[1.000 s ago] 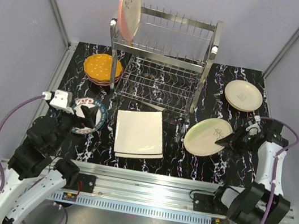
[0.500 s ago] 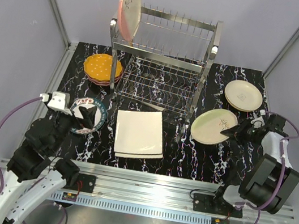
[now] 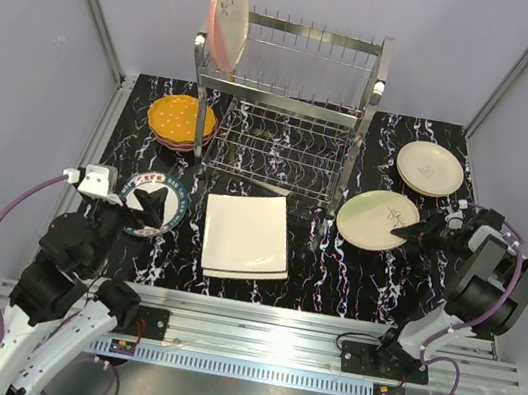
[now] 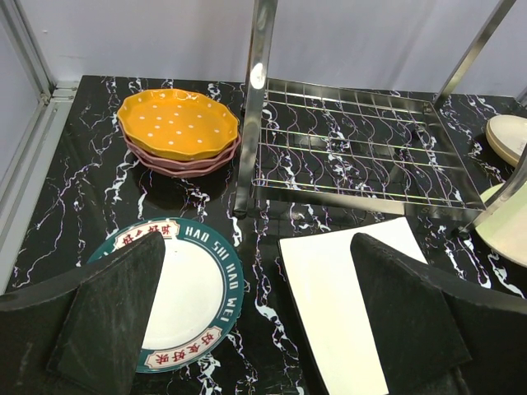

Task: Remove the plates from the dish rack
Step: Place the plate on the table

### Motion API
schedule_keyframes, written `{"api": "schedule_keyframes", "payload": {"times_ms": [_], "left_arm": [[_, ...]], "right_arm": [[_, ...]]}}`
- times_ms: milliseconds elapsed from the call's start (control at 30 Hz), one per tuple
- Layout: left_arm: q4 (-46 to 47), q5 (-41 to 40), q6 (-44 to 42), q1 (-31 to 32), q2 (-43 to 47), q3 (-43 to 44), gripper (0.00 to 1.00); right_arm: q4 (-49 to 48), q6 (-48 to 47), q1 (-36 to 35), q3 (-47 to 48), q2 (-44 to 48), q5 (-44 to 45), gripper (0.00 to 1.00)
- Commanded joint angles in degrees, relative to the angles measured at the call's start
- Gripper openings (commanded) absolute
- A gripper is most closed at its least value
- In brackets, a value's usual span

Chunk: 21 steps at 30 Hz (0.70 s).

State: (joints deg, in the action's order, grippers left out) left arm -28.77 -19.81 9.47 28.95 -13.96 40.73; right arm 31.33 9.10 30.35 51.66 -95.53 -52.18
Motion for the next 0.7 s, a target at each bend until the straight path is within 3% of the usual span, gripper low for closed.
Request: {"api": "schedule_keyframes", "payload": {"times_ms": [0, 67, 100, 367, 667], "left_arm": [[1.27, -1.28, 0.54, -0.21, 0.77, -0.39, 0.99], [1.18, -1.28, 0.63, -0.21, 0.95, -0.39, 0.99], [0.92, -1.28, 0.63, -0.12, 1.03, -0.30, 0.99], [0.47, -1.19, 0.90, -0.12, 1.39, 0.05, 0.99], [-0.05, -0.75, 1.25, -0.12, 1.83, 0.31, 0.99]], "right_arm": [[1.89, -3.30, -0.11, 2.92, -3.17, -0.55, 0.18], [1.89, -3.22, -0.11, 2.92, -4.40, -0.81, 0.25], [1.89, -3.13, -0.11, 3.01, -4.75, -0.73, 0.33], [1.80, -2.69, 0.06, 2.92, -5.55, -0.38, 0.53], [1.98, -2.07, 0.06, 3.10, -6.78, 1.20, 0.81]]}}
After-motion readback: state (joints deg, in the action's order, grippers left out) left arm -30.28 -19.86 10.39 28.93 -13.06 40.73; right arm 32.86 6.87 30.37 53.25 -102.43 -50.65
